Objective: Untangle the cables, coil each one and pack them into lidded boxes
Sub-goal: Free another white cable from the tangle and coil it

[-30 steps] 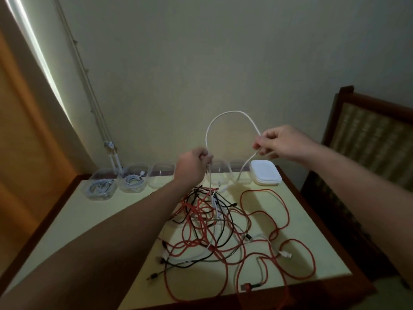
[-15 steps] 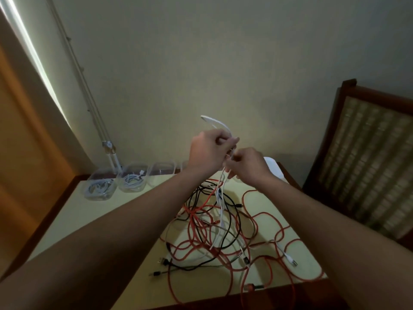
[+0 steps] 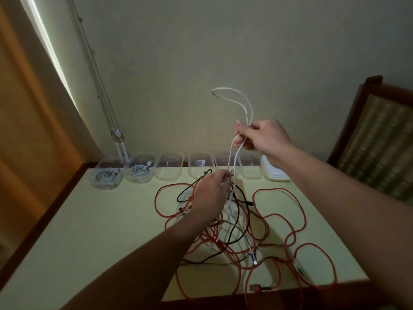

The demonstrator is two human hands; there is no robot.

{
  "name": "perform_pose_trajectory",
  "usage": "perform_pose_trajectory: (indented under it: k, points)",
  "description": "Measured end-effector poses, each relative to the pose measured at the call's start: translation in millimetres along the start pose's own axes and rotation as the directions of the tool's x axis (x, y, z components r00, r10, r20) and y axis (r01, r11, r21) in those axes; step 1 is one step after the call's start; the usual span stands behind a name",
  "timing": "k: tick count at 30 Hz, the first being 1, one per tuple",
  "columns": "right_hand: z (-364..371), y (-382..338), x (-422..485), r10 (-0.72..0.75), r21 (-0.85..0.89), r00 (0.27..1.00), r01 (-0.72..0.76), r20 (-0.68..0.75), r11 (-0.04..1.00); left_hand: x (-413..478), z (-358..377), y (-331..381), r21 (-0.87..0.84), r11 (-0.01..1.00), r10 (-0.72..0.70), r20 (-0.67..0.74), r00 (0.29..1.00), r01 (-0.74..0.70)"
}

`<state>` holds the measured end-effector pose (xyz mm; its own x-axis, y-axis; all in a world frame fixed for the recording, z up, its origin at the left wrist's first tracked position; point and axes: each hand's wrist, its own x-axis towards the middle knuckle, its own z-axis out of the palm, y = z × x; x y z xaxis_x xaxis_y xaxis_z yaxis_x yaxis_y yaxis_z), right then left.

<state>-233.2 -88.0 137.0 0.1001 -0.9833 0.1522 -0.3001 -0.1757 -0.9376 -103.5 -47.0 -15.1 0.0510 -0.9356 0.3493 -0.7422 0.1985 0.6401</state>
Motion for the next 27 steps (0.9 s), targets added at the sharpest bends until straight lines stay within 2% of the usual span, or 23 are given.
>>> perform_pose_trajectory:
  k: [4, 8, 12, 15, 17, 20, 23, 27]
  points:
    - [-19, -27, 16, -0.054, 0.145, 0.997, 0.061, -0.048, 0.988, 20, -17, -10, -0.021, 0.999, 0.046, -0.139, 0.989, -0.049]
    - [-26, -29, 20, -0.07, 0.183, 0.996, 0.08, -0.06, 0.98, 30, -32, -17, 0.031, 0.988, 0.155, -0.133, 0.979, -0.152]
    - [-40, -34, 23, -0.077, 0.275, 0.984, 0.12, -0.162, 0.954, 48, -47, -15, 0.077, 0.994, 0.091, -0.185, 0.979, -0.078]
    - [-50, -26, 25, -0.055, 0.252, 0.987, 0.092, -0.151, 0.963, 57, -60, -23, -0.123, 0.991, -0.061, -0.034, 0.998, 0.056]
    - [-54, -17, 24, -0.036, 0.209, 0.989, 0.066, -0.144, 0.976, 55, -71, -26, -0.231, 0.967, -0.084, 0.101, 0.991, 0.105]
    - [-54, 0, 19, -0.004, 0.141, 0.991, 0.023, -0.134, 0.99, 52, -76, -35, -0.269, 0.947, -0.148, 0.123, 0.981, 0.177]
    - [-45, 18, 8, 0.048, 0.058, 0.998, -0.045, -0.041, 0.997, 49, -73, -42, -0.474, 0.796, -0.33, 0.179, 0.927, 0.375]
    - [-25, 38, -10, 0.105, -0.192, 0.988, -0.082, 0.111, 0.978, 42, -58, -33, -0.688, 0.484, -0.479, 0.309, 0.822, 0.541]
